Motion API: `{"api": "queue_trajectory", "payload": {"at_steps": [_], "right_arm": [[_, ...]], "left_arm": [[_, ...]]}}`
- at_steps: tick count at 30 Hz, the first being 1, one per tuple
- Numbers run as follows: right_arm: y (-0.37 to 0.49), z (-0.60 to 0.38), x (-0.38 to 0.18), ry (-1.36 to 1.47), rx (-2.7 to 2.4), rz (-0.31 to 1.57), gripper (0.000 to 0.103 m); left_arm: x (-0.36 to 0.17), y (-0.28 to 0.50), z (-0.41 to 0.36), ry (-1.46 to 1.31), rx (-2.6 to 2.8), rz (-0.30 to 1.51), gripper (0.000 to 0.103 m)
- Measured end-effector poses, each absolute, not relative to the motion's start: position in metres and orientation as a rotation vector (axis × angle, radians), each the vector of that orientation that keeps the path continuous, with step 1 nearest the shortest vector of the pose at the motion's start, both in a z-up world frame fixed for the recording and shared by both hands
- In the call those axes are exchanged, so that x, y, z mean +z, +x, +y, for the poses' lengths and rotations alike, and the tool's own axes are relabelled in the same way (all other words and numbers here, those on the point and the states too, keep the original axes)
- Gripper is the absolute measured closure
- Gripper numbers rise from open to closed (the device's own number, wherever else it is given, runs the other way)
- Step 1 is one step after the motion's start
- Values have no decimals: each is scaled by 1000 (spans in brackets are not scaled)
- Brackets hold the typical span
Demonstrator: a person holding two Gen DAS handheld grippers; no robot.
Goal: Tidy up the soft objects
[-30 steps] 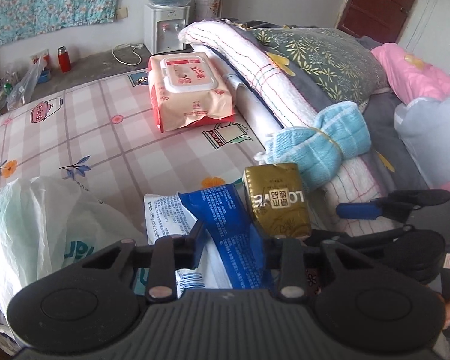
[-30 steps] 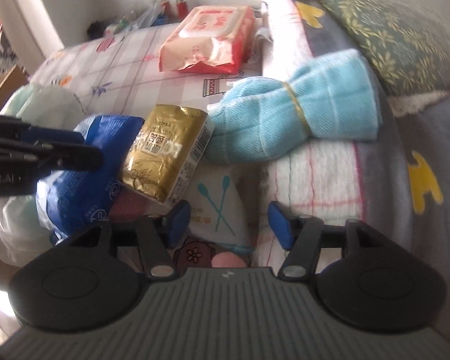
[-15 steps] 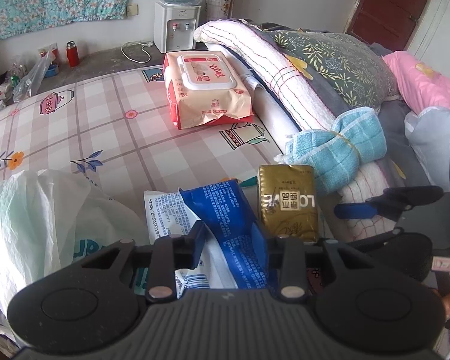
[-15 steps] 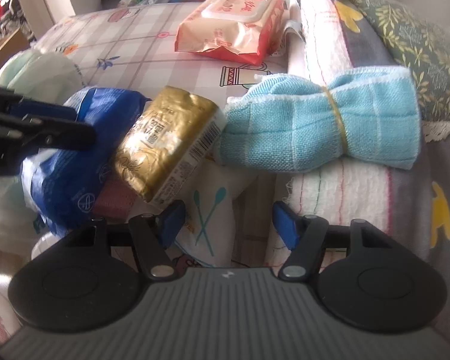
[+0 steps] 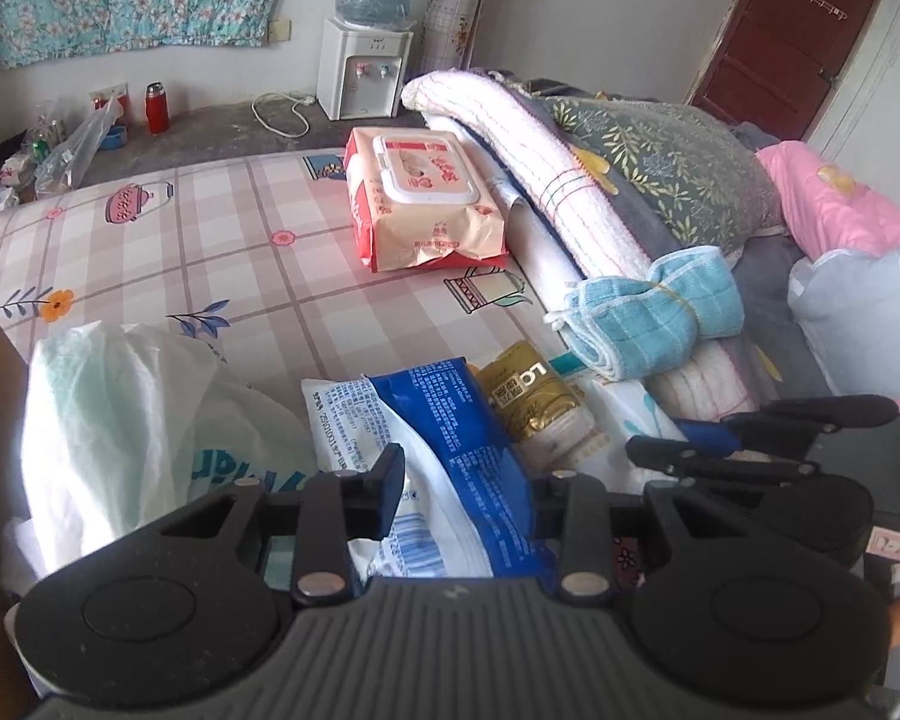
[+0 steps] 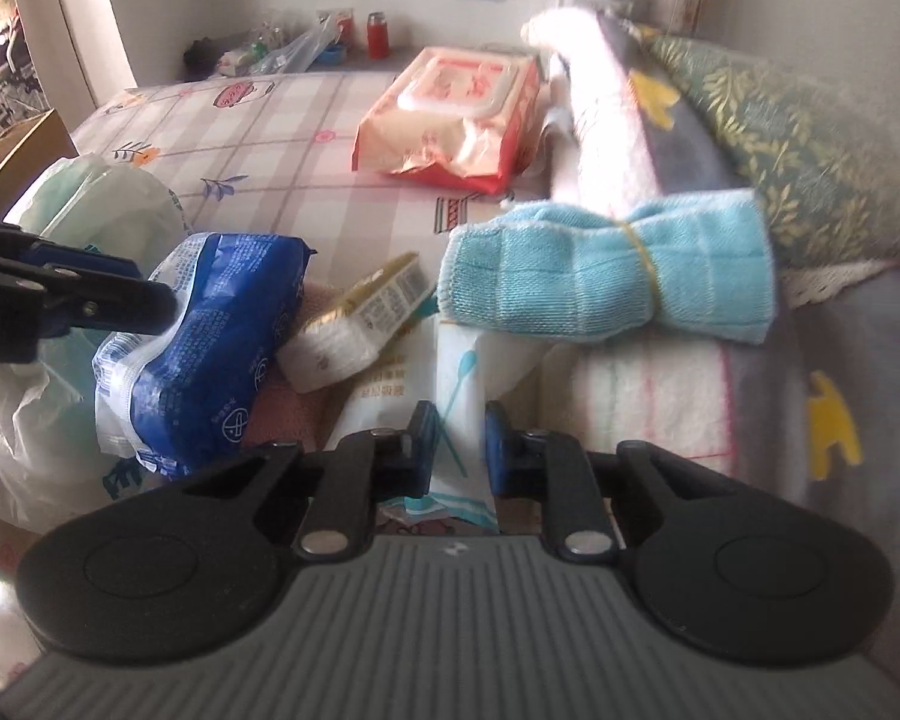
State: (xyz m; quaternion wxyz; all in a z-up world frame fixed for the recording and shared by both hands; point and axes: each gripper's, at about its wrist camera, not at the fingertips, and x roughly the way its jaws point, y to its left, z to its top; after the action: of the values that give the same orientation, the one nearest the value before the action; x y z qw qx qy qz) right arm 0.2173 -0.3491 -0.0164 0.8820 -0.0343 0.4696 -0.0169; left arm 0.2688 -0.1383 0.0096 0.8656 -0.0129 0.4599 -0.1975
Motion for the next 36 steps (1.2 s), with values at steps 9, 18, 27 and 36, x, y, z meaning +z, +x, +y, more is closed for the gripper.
{"api": "queue_trajectory", "payload": {"at_steps": [9,18,27,36], "right_arm": [[175,-286,30,-431,-60,774,94],[169,-257,33,-301,87,759,94],[171,-366,49,290,-24,815,78],[180,-429,0,610,-117,954,55]], "left_arm": [[45,230,-116,-149,-455,890,67],[44,220,-97,-203,-435,899,67],[36,217,-118,-157,-523,923,67],[4,248,-176,-210,-635,1091,67]]}}
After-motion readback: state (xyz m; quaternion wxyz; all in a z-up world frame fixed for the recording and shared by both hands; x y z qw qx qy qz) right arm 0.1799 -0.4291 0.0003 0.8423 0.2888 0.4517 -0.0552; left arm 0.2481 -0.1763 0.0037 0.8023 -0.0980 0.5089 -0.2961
